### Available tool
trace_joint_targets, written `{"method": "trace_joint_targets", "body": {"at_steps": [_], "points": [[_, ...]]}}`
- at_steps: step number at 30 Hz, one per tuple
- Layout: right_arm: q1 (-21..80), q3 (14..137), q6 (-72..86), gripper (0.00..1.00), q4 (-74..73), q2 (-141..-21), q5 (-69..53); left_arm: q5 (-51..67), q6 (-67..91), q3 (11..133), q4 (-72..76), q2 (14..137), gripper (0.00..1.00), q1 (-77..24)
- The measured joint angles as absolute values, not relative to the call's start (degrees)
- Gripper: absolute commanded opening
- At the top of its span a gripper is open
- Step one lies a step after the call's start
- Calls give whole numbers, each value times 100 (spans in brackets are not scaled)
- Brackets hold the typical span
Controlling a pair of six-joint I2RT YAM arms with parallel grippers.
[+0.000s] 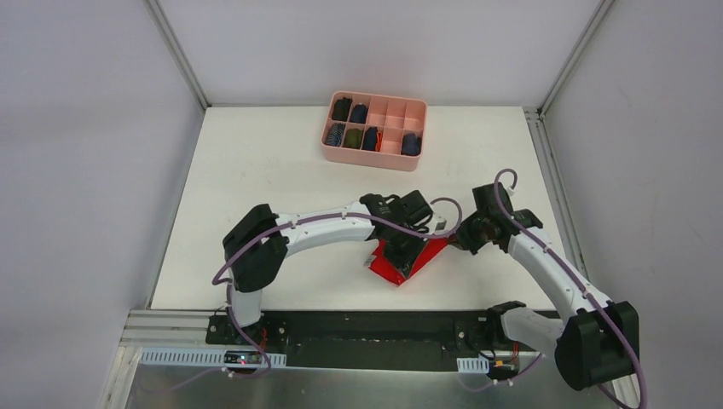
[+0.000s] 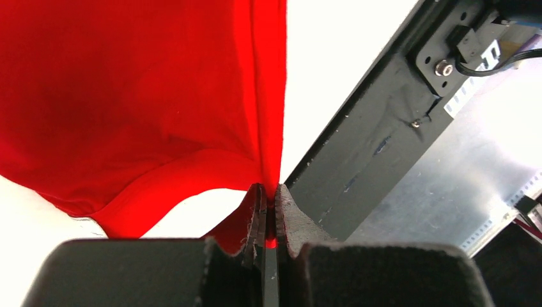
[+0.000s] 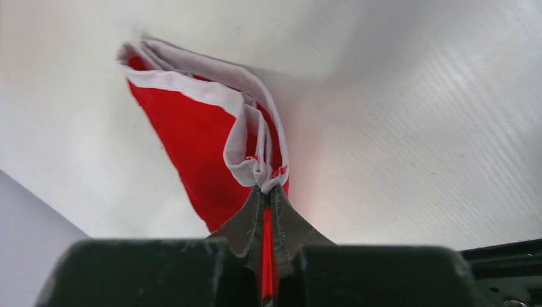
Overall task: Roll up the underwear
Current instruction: Fold the underwear at the center of the board.
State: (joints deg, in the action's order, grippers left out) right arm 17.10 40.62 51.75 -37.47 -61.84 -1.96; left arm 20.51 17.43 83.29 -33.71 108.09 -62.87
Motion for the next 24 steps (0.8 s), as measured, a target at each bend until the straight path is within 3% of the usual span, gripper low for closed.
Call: {"method": "trace_joint_targets", "body": {"at_steps": [24], "points": [[2165, 5929, 4984, 0, -3468, -8523, -305, 3413, 1920, 7797, -3120, 10565, 0, -5002]]}}
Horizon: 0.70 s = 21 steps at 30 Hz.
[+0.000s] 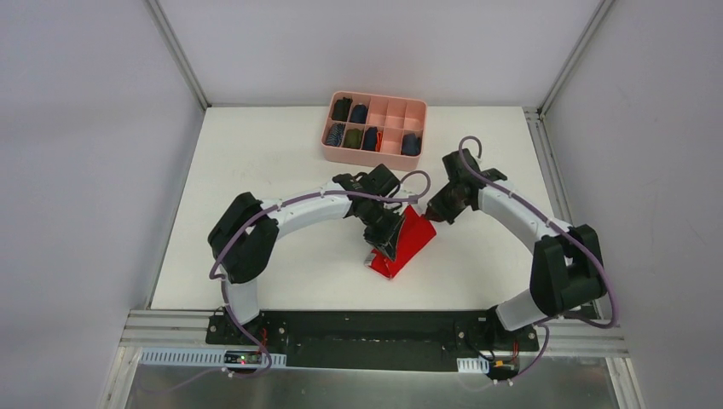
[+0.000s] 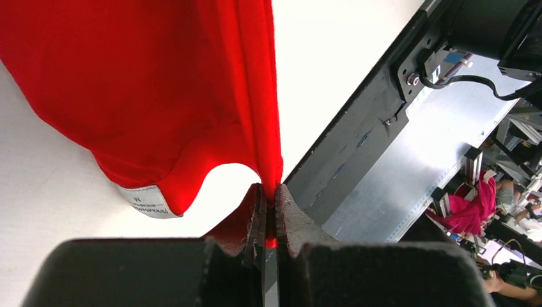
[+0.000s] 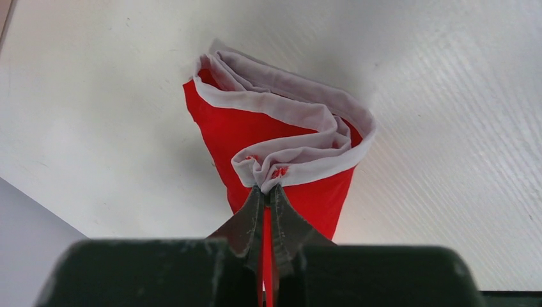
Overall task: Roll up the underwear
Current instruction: Fold the underwear at the center of the board.
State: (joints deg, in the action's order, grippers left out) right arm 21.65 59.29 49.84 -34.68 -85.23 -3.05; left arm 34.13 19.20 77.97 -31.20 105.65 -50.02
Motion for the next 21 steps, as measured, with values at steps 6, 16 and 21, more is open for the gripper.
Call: {"method": "trace_joint_targets", "body": {"at_steps": [6, 16, 21], "points": [[2327, 6388, 4923, 0, -3444, -9089, -373, 3441, 1959, 7581, -2969, 10565, 0, -4928], [2508, 7008, 4875, 0, -3454, -9859, -482, 3306, 2021, 7113, -2655, 10514, 0, -4746], [2635, 7356, 4860, 0, -3452, -10169, -502, 3236, 2023, 6947, -2550, 10385, 0, -4626]]}}
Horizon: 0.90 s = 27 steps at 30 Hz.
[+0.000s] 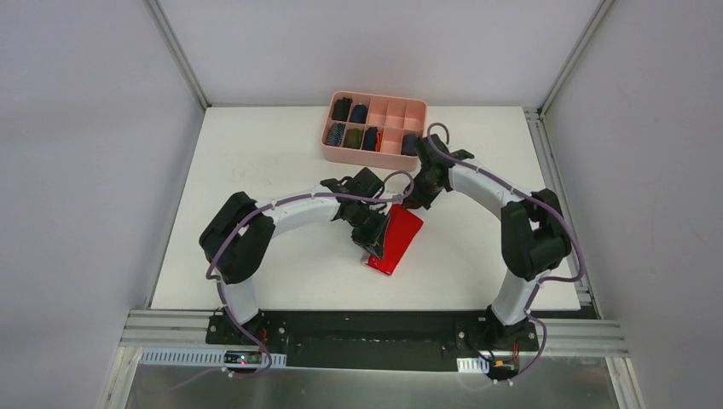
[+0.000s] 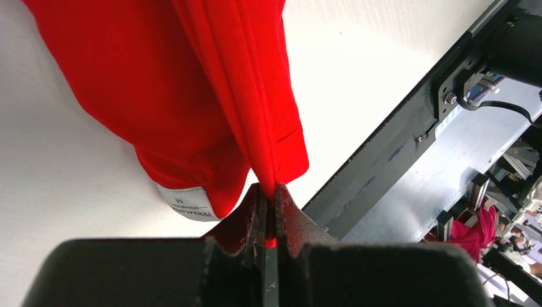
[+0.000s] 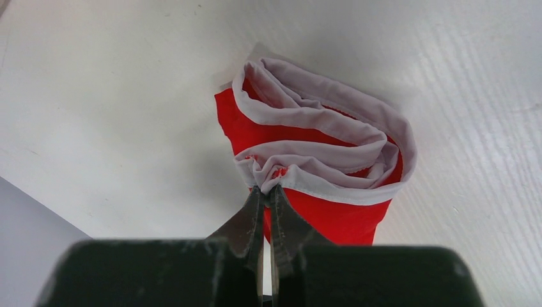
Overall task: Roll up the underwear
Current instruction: Fold the underwear at the center of the board.
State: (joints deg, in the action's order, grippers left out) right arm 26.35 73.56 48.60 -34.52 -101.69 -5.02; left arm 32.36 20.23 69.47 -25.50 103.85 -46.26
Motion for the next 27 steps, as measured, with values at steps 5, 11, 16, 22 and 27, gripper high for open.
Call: {"method": "trace_joint_targets", "body": {"at_steps": [5, 11, 16, 22, 27], "points": [[2744, 7677, 4845, 0, -3461, -10497, -537, 3225, 2036, 6820, -2451, 10298, 0, -4539], [2823, 8077, 4757, 0, -3518, -11037, -591, 3100, 2064, 6654, -2298, 10298, 0, -4488], [2856, 8296, 4689, 0, -3573, -11356, -652, 2971, 2104, 6563, -2228, 10298, 16, -4491], [2873, 8464, 4595, 0, -3551, -11504, -642, 2965, 2403, 6429, -2383, 10134, 33, -4431], [2873, 8490, 4528, 0, -3524, -11504, -628, 3000, 2834, 6178, -2626, 9273, 35, -4219]]}}
